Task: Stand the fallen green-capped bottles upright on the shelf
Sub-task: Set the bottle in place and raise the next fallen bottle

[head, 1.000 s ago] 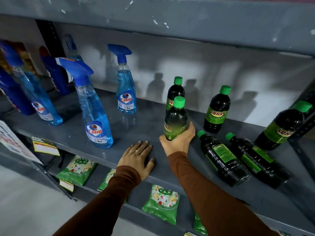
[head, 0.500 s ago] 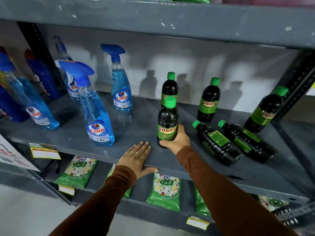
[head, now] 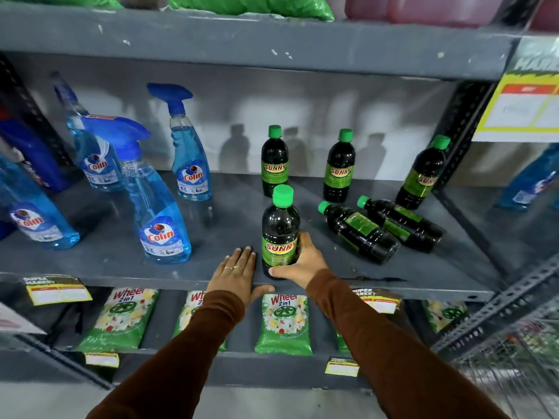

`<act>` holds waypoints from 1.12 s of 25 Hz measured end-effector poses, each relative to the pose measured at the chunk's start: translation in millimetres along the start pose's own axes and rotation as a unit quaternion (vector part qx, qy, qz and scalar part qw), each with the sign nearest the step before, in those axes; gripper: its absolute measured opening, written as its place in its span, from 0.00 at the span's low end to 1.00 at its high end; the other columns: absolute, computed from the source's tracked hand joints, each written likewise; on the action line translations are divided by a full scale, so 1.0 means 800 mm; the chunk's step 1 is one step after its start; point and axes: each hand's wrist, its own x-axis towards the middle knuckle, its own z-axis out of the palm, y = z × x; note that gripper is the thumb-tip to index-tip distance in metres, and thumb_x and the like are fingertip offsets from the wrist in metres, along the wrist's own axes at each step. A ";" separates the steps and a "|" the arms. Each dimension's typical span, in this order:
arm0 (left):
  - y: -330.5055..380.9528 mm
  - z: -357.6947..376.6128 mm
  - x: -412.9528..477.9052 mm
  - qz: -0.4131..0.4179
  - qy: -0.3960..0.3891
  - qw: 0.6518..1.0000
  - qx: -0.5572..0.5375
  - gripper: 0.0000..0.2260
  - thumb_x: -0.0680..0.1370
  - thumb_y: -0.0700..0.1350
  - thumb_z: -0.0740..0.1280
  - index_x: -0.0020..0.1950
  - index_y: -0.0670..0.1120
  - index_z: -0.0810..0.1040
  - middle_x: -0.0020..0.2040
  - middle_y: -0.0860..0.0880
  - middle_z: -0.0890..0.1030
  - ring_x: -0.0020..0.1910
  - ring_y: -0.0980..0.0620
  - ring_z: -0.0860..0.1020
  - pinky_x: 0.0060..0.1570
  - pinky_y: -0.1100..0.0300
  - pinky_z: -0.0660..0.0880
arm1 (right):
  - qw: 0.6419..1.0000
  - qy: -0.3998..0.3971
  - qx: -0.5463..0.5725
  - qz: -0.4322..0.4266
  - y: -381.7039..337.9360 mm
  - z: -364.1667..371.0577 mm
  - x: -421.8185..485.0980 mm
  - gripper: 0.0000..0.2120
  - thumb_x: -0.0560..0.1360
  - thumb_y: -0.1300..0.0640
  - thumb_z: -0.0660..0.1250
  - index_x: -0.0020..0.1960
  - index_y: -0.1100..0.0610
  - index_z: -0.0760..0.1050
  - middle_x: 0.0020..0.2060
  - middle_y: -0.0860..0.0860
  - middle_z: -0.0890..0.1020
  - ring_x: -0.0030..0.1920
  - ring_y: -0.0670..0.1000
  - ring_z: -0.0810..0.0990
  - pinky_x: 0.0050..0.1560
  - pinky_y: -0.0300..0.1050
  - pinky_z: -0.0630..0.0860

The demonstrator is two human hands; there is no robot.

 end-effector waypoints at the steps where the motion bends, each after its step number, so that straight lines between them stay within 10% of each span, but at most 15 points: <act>1: 0.000 -0.002 0.000 0.001 -0.001 1.000 -0.002 0.62 0.47 0.75 0.19 0.74 0.45 0.46 0.77 0.48 0.49 0.76 0.50 0.47 0.74 0.55 0.45 | 1.000 0.002 0.001 0.002 -0.001 0.000 -0.004 0.34 0.55 0.58 0.78 0.55 0.50 0.65 0.48 0.48 0.78 0.50 0.50 0.77 0.51 0.41 0.73; 5: 0.001 -0.006 -0.002 0.014 0.007 1.000 0.005 0.63 0.47 0.74 0.19 0.74 0.45 0.47 0.77 0.47 0.50 0.76 0.49 0.48 0.74 0.54 0.46 | 0.999 -0.031 -0.003 -0.009 0.003 -0.007 -0.008 0.35 0.59 0.64 0.73 0.61 0.52 0.61 0.56 0.50 0.75 0.62 0.53 0.73 0.56 0.34 0.69; 8: -0.003 -0.008 -0.001 0.015 0.018 1.000 0.014 0.62 0.48 0.75 0.20 0.74 0.46 0.48 0.77 0.49 0.51 0.76 0.51 0.49 0.74 0.55 0.47 | 0.988 0.097 -0.106 -0.055 0.004 -0.043 0.002 0.35 0.63 0.67 0.68 0.68 0.59 0.61 0.65 0.58 0.69 0.68 0.57 0.66 0.68 0.42 0.58; 11: -0.004 -0.003 -0.003 0.015 0.017 1.000 0.016 0.61 0.49 0.76 0.22 0.74 0.46 0.50 0.77 0.49 0.52 0.75 0.51 0.51 0.74 0.55 0.48 | 0.892 0.257 -0.370 -0.029 0.016 -0.095 0.017 0.33 0.65 0.55 0.70 0.66 0.62 0.63 0.65 0.63 0.70 0.68 0.63 0.63 0.71 0.58 0.51; 15: -0.010 0.003 -0.004 0.004 0.017 1.000 0.027 0.60 0.50 0.77 0.23 0.74 0.47 0.50 0.77 0.50 0.52 0.76 0.52 0.50 0.74 0.55 0.48 | 0.826 0.178 -0.522 0.114 0.031 -0.117 0.028 0.31 0.71 0.48 0.64 0.69 0.58 0.57 0.64 0.60 0.71 0.63 0.63 0.69 0.65 0.59 0.64; 19: -0.006 -0.006 0.004 -0.009 0.014 0.999 0.028 0.60 0.50 0.77 0.24 0.74 0.47 0.49 0.77 0.50 0.51 0.76 0.52 0.49 0.74 0.55 0.47 | 0.891 0.223 -0.396 0.005 0.022 -0.135 0.050 0.33 0.67 0.46 0.70 0.66 0.59 0.62 0.61 0.62 0.74 0.60 0.64 0.72 0.58 0.57 0.69; 22: 0.002 -0.011 0.001 -0.011 -0.005 1.000 0.025 0.62 0.48 0.77 0.23 0.74 0.46 0.48 0.77 0.48 0.50 0.76 0.51 0.48 0.74 0.55 0.46 | 0.962 0.253 -0.088 -0.056 0.031 -0.132 0.049 0.36 0.66 0.51 0.73 0.67 0.62 0.61 0.62 0.64 0.72 0.61 0.64 0.71 0.63 0.57 0.69; 28: 0.011 -0.015 -0.004 -0.031 -0.011 0.999 0.031 0.63 0.46 0.76 0.21 0.74 0.45 0.46 0.77 0.47 0.48 0.76 0.50 0.48 0.74 0.55 0.45 | 0.943 0.329 0.013 -0.040 0.054 -0.133 0.039 0.39 0.61 0.49 0.77 0.65 0.61 0.64 0.62 0.62 0.68 0.65 0.61 0.64 0.65 0.50 0.63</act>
